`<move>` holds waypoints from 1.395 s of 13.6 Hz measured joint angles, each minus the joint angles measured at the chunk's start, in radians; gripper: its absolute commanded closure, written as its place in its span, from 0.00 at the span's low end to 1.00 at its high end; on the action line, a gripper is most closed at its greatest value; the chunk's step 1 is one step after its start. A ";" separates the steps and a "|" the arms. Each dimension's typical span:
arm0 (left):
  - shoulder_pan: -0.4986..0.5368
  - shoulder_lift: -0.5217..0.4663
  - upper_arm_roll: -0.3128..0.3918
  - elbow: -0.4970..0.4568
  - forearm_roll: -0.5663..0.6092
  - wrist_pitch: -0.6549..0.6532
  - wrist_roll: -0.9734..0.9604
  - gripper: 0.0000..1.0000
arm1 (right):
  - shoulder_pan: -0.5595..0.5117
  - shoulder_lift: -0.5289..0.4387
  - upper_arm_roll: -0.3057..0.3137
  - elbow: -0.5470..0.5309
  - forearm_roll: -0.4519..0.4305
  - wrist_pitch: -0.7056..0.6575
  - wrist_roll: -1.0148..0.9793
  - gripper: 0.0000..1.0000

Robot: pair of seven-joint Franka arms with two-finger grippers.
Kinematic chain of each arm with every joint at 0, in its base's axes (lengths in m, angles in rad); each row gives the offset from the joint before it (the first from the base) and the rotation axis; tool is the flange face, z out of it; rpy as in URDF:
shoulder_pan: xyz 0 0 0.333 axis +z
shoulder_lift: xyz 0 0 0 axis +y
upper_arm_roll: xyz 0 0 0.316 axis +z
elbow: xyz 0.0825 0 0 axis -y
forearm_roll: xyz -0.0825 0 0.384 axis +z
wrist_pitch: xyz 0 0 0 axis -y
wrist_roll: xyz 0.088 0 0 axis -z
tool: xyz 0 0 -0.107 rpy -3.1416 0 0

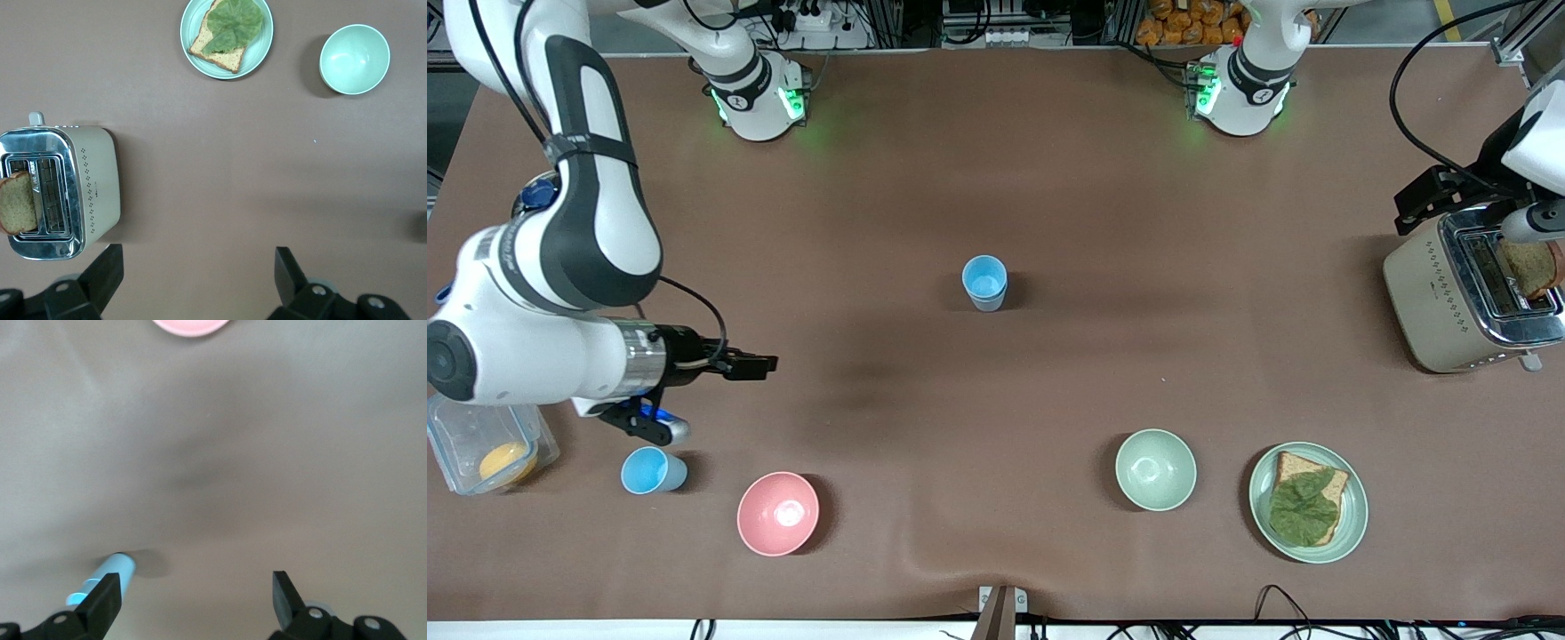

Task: Stack blue cups with both arms

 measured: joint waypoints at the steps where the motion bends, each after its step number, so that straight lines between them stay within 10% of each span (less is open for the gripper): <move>1: 0.000 -0.001 0.000 0.000 0.000 0.000 0.000 0.00 | -0.026 -0.012 -0.002 0.000 -0.019 -0.010 -0.054 0.00; 7: -0.001 -0.003 0.001 0.000 0.000 -0.001 0.000 0.00 | -0.233 -0.114 -0.004 -0.047 -0.190 -0.080 -0.361 0.00; 19: -0.001 -0.004 0.002 -0.004 -0.002 -0.002 0.000 0.00 | -0.064 -0.425 0.019 -0.161 -0.370 -0.099 -0.372 0.00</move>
